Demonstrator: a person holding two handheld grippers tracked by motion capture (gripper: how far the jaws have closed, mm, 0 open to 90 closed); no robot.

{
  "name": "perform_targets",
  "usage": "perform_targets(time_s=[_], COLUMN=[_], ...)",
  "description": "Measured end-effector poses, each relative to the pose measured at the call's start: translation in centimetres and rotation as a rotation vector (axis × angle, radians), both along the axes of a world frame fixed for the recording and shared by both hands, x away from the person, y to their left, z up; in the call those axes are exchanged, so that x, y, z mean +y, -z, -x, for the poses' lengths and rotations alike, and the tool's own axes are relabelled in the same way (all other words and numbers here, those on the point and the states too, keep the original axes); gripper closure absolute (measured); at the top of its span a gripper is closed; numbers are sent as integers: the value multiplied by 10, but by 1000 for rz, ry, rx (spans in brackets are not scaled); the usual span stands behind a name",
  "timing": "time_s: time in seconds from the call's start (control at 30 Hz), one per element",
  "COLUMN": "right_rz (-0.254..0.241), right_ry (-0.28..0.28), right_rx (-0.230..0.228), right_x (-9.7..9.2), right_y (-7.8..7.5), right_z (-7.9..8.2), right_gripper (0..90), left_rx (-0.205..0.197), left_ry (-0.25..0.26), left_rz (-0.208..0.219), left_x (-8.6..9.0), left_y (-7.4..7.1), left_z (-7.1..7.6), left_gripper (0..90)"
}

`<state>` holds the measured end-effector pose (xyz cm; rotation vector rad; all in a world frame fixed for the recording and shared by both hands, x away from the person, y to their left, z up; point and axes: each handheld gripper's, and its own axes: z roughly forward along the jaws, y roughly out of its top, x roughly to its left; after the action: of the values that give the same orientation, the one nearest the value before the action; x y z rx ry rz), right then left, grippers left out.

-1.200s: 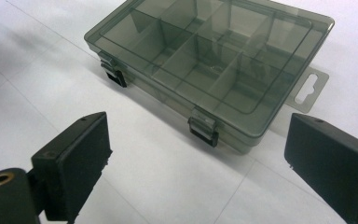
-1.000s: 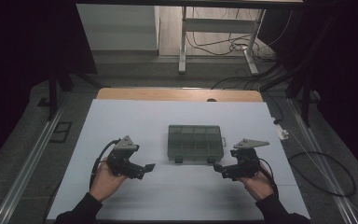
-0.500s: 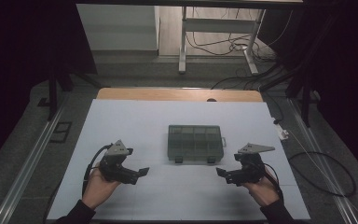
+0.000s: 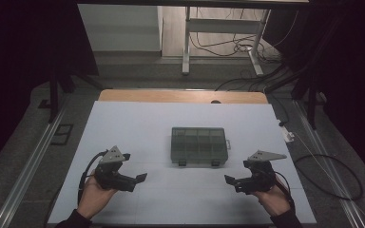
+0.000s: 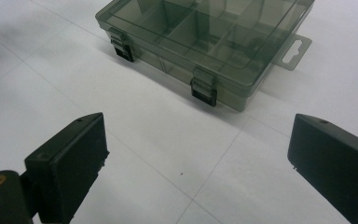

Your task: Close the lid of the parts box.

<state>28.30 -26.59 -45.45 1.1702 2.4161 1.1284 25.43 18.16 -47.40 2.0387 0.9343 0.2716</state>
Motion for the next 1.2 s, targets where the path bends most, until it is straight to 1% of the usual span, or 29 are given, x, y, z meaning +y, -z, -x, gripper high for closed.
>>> perform_targets(time_s=[0.3,0.47,0.73,1.17,1.2], right_rz=[2,1,-1,-1,1], right_ry=[0,7,17,56,65], right_rx=[1,-8,-8,-2,-3], right_x=[-5,-9,-16,-32,-35], right_y=[1,1,2,3,4], right_z=[6,10,18,30,33], right_gripper=[42,33,29,17,16], left_rx=[0,0,4,4,5], left_ry=[-14,-28,-50,-91,-98], left_rz=[8,14,22,44,46], left_x=[6,13,22,37,40], left_y=[0,1,2,4,5], left_z=[7,12,21,36,39], left_gripper=[36,37,37,38,38])
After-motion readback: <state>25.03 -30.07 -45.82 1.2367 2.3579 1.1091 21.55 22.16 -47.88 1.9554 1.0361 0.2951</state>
